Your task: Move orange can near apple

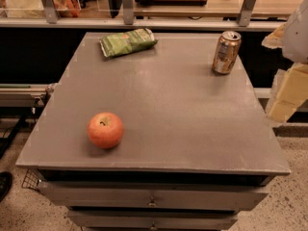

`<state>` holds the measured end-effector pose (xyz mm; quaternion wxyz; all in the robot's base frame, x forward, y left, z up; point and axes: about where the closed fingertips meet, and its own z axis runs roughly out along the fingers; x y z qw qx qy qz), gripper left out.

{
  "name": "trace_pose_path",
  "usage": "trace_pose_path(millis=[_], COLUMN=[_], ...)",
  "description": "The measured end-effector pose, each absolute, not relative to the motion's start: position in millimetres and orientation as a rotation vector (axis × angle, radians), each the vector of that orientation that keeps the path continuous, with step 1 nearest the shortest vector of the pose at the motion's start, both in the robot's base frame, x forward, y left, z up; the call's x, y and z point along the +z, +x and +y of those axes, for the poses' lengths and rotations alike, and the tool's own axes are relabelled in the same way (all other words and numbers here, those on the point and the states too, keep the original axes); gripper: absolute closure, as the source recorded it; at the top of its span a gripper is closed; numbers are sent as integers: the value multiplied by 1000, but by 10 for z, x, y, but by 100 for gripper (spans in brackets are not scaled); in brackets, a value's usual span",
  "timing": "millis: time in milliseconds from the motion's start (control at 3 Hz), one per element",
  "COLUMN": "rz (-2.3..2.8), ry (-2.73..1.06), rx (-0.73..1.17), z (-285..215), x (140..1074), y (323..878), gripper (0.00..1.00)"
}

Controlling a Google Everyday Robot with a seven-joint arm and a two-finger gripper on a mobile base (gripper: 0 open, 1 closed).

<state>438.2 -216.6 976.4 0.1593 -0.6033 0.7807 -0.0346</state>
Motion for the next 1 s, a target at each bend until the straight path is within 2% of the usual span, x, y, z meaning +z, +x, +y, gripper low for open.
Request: trace_pose_path(millis=[667, 1000], rz=[2194, 2183], ry=[-1693, -1573], rx=[-157, -206], z=[-2240, -2467], x=[9738, 9646], y=[4560, 5014], gripper=[0, 0])
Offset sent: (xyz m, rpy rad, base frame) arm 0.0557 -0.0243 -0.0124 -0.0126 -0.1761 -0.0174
